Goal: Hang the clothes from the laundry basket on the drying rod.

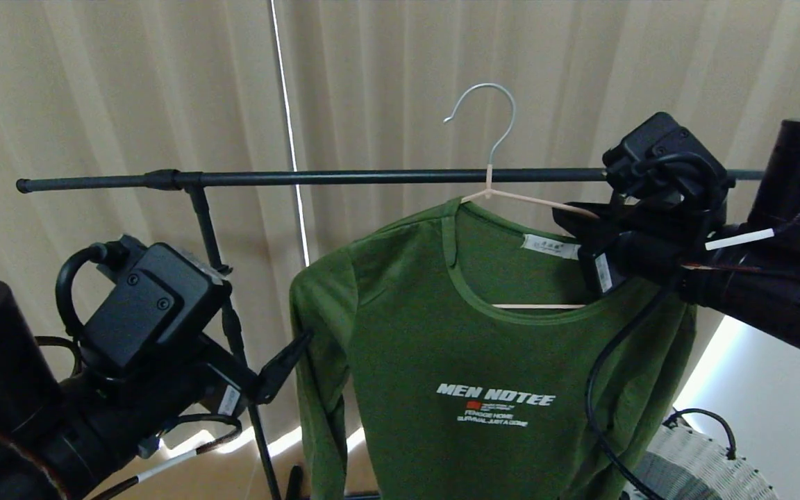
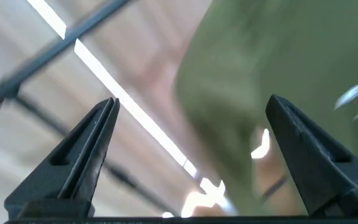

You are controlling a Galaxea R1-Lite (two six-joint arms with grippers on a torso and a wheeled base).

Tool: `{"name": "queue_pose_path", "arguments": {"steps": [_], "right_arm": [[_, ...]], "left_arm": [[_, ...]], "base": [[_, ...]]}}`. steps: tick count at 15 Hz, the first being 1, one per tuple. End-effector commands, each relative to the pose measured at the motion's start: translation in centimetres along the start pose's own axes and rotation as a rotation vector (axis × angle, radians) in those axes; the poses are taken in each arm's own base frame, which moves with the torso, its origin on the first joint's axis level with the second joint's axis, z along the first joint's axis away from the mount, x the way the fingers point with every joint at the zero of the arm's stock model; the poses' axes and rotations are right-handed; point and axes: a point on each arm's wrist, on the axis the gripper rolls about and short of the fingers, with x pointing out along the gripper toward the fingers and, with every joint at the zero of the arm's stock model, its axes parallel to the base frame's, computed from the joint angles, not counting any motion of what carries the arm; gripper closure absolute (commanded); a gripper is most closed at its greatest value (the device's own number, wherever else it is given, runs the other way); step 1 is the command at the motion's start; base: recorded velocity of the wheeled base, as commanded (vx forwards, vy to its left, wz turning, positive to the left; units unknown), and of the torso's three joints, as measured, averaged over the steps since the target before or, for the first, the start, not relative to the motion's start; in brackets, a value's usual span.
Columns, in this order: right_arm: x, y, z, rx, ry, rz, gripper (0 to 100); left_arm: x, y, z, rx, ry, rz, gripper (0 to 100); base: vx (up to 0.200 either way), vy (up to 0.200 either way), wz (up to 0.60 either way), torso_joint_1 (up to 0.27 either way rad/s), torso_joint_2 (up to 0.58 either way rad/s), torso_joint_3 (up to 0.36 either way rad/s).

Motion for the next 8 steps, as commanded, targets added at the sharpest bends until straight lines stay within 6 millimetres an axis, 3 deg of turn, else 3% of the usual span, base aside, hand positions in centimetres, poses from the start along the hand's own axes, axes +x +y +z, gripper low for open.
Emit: {"name": "queue_pose_path", "arguments": {"steps": [1,2,8], "right_arm": [[-1.0,-0.4,0.4,0.005,-0.022,-0.01,100],[-1.4,-0.6,0.7,0.007,-0.04,-0.006,100],[-1.7,-0.6,1.2,0.015,-0.1,0.033,100]], "left_arm": [[-0.2,0.4,-1.1,0.002,0.038,0.023,0],[0.0,0.3,-2.0,0.009,0.08,0.022,0],[2.3,0.2,-2.1,-0.008,0.12,0.028,0]], "base": [[0.0,0.0,0.0,0.0,0.0,0.0],[0.0,0.0,0.0,0.0,0.0,0.0],[0.0,0.0,0.0,0.0,0.0,0.0]]}}
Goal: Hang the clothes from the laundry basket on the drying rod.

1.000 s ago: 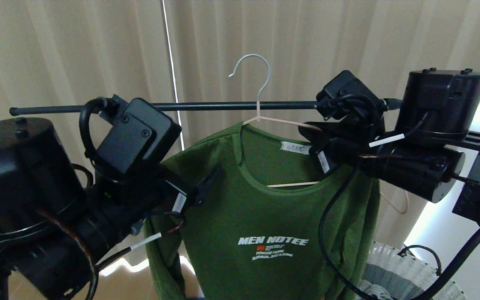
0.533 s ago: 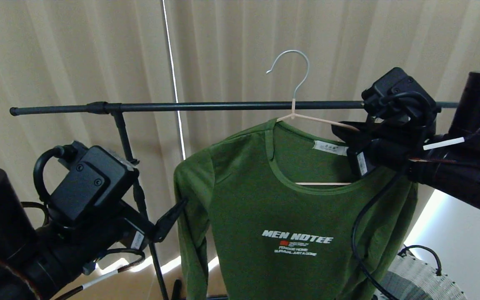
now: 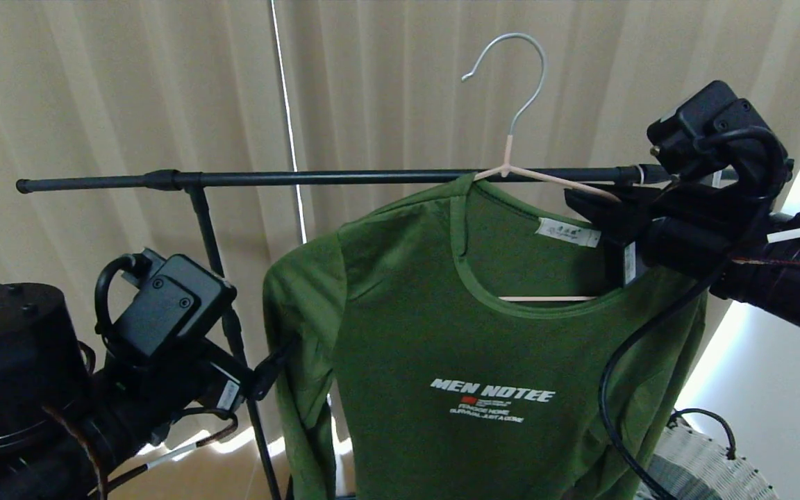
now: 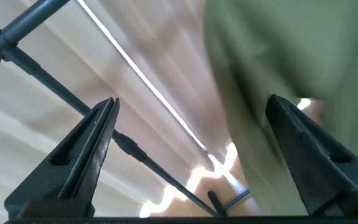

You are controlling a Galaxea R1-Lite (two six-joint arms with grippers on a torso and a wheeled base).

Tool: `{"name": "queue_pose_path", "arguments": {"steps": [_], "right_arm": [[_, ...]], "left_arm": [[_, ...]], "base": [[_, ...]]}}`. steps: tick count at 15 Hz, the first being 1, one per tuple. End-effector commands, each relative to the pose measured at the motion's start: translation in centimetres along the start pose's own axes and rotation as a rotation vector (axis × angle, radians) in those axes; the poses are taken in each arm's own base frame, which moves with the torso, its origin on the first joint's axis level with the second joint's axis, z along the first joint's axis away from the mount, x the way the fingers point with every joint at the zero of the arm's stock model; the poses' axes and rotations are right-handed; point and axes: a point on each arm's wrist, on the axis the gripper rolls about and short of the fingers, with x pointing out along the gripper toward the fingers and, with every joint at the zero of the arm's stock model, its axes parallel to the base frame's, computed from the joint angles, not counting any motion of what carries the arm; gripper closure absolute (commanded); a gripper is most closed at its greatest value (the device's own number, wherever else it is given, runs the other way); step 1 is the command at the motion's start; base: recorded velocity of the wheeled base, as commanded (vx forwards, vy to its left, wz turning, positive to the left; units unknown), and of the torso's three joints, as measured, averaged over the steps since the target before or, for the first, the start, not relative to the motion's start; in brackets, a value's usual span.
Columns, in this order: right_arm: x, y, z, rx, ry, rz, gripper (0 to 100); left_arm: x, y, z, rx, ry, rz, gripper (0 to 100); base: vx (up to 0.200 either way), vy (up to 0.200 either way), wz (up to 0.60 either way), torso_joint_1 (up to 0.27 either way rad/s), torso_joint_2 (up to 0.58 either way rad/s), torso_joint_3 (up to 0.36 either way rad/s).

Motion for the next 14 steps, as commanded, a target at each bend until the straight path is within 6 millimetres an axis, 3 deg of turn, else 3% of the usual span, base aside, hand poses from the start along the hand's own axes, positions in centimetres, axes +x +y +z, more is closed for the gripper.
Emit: {"name": "queue_pose_path", "arguments": {"steps": [1,4,10,13,14], "right_arm": [[-0.2,0.1,0.2,0.0,-0.013,0.003,100],[-0.2,0.2,0.4,-0.002,-0.019,0.009,100],[-0.8,-0.8,0.2,-0.003,0.003,-0.052,100],[-0.8,-0.8,0.1,-0.003,0.008,-0.051,100],[-0.7,-0.8,0.1,-0.004,0.011,-0.05,100]], "left_arm": [[1.0,-0.2,-0.2,0.005,0.026,-0.003,100],[1.0,-0.2,-0.3,-0.003,0.03,0.001,100],[1.2,4.0,-3.4,-0.04,0.16,0.192,100],[1.2,3.8,-3.3,-0.038,0.146,0.19,100],[1.1,3.5,-3.1,-0.035,0.137,0.177,0]], "base": [[0.0,0.0,0.0,0.0,0.0,0.0],[0.0,0.0,0.0,0.0,0.0,0.0],[0.0,0.0,0.0,0.0,0.0,0.0],[0.0,0.0,0.0,0.0,0.0,0.0],[0.0,0.0,0.0,0.0,0.0,0.0]]}}
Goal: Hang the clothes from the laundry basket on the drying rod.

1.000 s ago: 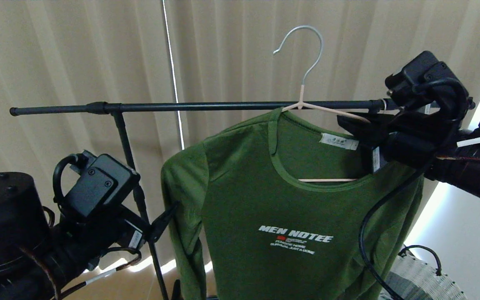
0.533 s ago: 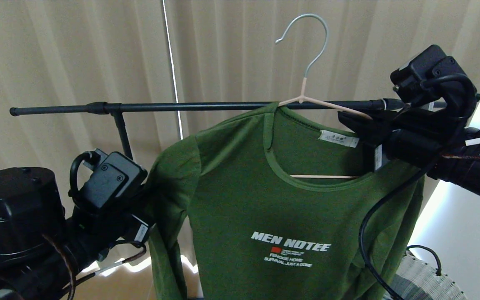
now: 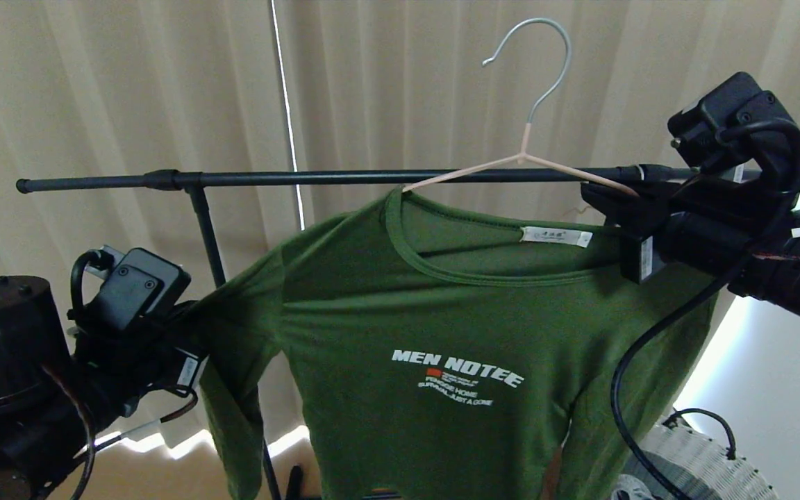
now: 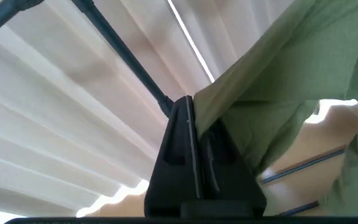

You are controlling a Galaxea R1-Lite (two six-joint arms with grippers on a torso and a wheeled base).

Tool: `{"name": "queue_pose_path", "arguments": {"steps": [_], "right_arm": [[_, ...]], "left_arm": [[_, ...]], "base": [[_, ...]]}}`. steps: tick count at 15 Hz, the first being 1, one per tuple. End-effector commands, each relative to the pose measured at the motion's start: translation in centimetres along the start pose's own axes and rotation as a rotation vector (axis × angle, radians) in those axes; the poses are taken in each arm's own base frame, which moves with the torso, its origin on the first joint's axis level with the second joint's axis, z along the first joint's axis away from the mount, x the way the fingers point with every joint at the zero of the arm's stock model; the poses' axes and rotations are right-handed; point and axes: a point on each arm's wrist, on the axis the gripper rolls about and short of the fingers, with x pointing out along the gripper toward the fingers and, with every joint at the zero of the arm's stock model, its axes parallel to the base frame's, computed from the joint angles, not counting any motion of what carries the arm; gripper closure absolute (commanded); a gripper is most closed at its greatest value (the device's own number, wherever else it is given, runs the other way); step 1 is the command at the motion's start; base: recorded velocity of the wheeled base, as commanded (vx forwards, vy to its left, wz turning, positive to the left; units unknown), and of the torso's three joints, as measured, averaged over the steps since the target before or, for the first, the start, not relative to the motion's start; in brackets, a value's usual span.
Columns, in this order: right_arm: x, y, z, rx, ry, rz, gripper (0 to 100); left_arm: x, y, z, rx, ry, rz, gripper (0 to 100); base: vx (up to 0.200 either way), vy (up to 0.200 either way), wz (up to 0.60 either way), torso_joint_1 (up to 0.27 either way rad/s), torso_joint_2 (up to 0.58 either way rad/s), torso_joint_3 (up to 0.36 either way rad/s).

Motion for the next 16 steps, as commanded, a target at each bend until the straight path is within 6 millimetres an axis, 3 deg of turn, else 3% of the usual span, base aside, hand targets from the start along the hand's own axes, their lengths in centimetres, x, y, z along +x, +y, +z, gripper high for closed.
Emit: {"name": "queue_pose_path", "arguments": {"steps": [1,7,10,13,16], "right_arm": [[0.1,0.0,-0.1,-0.001,0.004,0.001,100],[-0.2,0.2,-1.4,-0.035,0.191,-0.069,100],[-1.0,0.1,-2.4,-0.079,0.351,-0.155,100],[-1.4,-0.8,-3.6,-0.059,0.457,-0.237,100],[-2.2,-0.9,-3.9,-0.015,0.509,-0.268,100]], "left_arm": [[-0.2,-0.4,0.2,0.002,-0.014,-0.018,0],[-2.8,0.6,-0.1,-0.034,-0.119,-0.116,0],[-3.3,1.9,-0.5,-0.087,-0.12,-0.07,0],[-3.5,2.6,-2.2,-0.102,-0.074,-0.011,0],[-4.0,2.9,-1.9,-0.101,-0.147,0.028,0]], "base": [[0.0,0.0,0.0,0.0,0.0,0.0],[0.0,0.0,0.0,0.0,0.0,0.0],[0.0,0.0,0.0,0.0,0.0,0.0],[0.0,0.0,0.0,0.0,0.0,0.0],[0.0,0.0,0.0,0.0,0.0,0.0]]}}
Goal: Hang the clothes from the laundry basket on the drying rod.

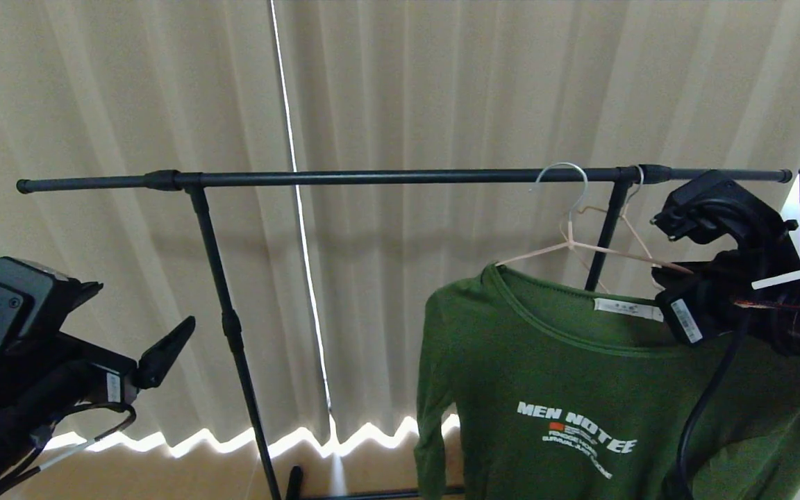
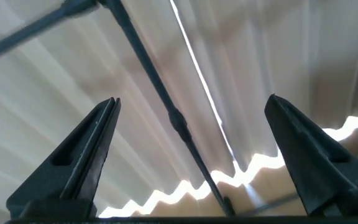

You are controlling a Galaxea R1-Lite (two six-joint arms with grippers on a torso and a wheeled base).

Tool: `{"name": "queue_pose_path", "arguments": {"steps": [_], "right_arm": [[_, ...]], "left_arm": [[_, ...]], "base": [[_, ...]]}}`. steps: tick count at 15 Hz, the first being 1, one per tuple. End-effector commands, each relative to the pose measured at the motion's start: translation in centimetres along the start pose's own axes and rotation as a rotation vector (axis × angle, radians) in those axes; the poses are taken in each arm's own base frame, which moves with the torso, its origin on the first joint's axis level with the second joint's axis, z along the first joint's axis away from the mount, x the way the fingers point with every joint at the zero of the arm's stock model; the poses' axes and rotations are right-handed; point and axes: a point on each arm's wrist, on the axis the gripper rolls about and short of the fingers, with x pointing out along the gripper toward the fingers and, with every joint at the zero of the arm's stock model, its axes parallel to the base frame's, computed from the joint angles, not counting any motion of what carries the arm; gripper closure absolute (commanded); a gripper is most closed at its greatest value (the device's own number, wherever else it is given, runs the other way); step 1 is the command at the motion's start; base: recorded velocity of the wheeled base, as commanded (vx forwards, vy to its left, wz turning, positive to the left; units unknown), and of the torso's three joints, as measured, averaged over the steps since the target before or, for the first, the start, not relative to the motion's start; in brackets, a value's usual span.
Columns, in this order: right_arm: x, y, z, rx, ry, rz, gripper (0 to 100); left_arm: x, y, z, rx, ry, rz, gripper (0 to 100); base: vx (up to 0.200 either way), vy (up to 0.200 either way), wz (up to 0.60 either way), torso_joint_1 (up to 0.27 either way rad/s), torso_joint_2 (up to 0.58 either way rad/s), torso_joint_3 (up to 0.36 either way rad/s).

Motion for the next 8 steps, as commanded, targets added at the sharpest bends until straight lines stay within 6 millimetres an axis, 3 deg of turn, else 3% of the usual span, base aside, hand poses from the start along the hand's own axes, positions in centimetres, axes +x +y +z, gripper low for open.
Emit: {"name": "queue_pose_path", "arguments": {"steps": [1,4,8], "right_arm": [[-0.5,-0.4,0.0,0.02,0.001,-0.019,100],[-0.4,-0.3,0.0,0.028,0.0,-0.018,100],[-0.2,-0.1,0.1,0.045,-0.004,-0.011,100]], "left_arm": [[-1.1,0.5,0.8,0.004,-0.063,0.031,0],[-2.3,0.9,1.5,-0.004,-0.121,0.051,0],[-2.3,0.8,1.5,-0.005,-0.118,0.046,0]], "base": [[0.0,0.0,0.0,0.0,0.0,0.0],[0.0,0.0,0.0,0.0,0.0,0.0],[0.2,0.0,0.0,-0.004,0.0,0.006]]}}
